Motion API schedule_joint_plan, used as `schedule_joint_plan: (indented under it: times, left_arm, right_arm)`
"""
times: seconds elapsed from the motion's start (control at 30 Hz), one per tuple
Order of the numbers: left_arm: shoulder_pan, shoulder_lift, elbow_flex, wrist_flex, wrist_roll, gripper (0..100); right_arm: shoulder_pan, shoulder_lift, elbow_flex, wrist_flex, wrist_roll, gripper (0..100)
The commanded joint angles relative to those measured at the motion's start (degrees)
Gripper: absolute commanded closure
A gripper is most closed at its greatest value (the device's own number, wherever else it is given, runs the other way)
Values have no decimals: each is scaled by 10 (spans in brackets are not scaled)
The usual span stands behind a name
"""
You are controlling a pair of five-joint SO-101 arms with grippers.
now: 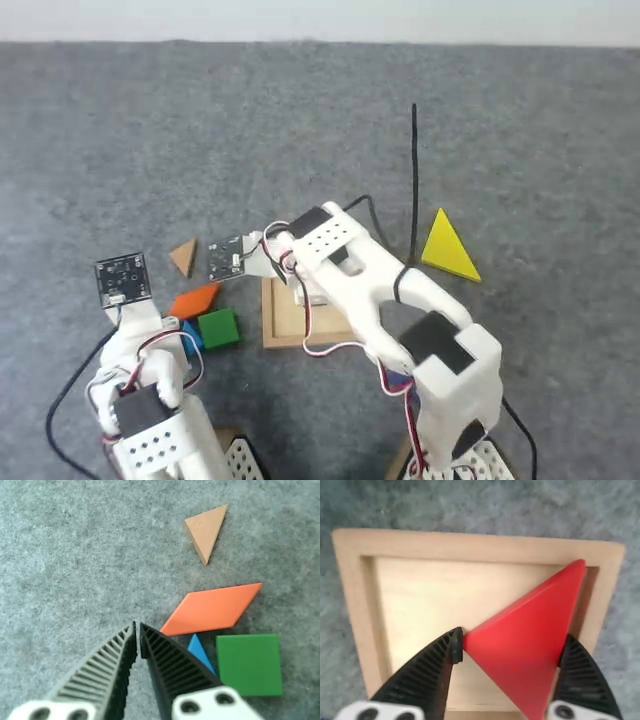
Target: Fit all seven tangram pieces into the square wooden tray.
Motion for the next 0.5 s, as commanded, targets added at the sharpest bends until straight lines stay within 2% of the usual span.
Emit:
schedule_joint_plan:
  times: [0.0,0.23,0.47]
  left_arm:
    - [4,-10,-7,3,-2,987]
    - [4,-10,-7,3,-2,987]
    - [4,-10,-7,3,-2,987]
  right_arm:
    - [0,-8,-41,3,6,749]
    - [13,-7,-40,4,5,738]
    - [15,-8,-42,30,6,583]
